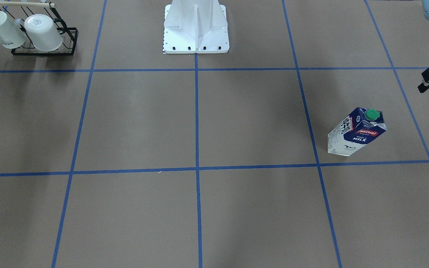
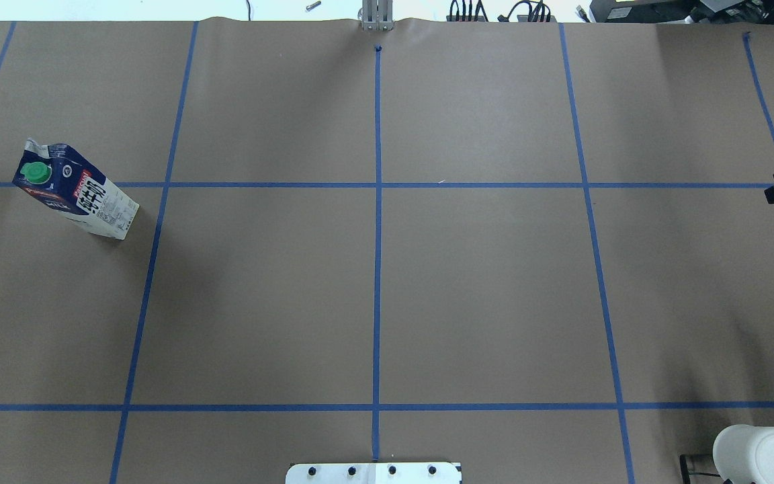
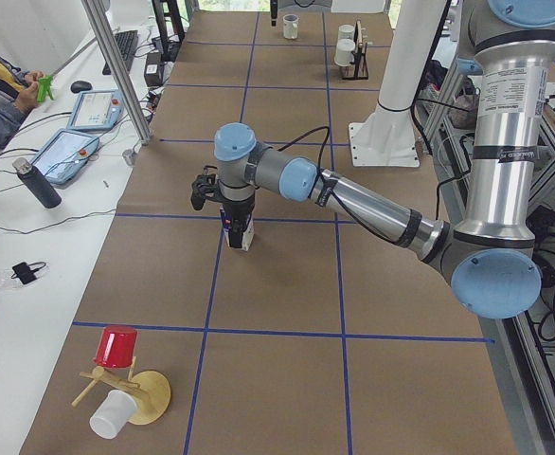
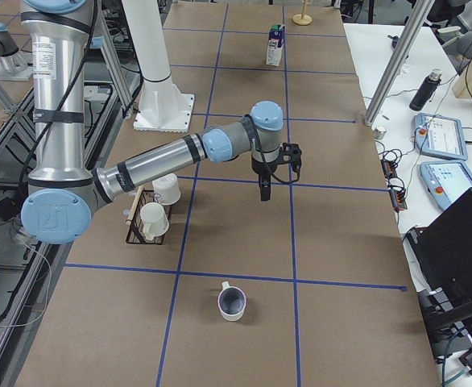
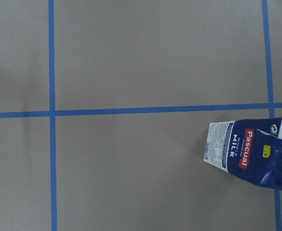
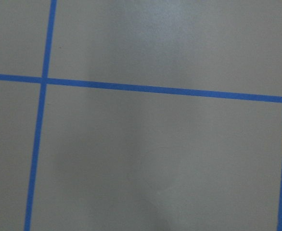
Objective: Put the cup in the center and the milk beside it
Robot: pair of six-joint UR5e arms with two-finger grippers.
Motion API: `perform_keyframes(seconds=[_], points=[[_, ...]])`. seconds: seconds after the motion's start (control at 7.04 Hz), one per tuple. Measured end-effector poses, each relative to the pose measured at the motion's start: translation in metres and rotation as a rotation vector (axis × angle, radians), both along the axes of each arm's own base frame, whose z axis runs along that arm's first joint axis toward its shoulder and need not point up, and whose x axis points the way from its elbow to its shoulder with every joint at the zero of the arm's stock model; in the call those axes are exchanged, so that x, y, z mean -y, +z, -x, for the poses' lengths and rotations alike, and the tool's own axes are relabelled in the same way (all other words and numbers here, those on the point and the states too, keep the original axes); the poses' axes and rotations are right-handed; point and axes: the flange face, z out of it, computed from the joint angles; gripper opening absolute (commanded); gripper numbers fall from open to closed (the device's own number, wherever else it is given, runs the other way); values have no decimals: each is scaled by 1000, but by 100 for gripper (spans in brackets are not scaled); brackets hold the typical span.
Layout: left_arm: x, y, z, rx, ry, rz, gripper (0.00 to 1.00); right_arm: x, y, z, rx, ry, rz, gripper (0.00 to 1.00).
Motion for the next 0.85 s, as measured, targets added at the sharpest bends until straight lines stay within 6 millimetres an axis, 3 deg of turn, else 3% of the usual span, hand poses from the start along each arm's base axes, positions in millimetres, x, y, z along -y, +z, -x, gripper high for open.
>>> perform_keyframes(seconds=[0.14, 0.57, 0.85], points=[[0, 4, 0, 0, 1, 9, 98, -7, 26, -18, -19, -41, -19, 100], [2, 11, -1, 3, 0, 25, 98, -32, 137, -128, -65, -37, -1, 100], [5, 12, -2, 7, -2, 29, 98, -42, 213, -165, -65, -38, 73, 100]])
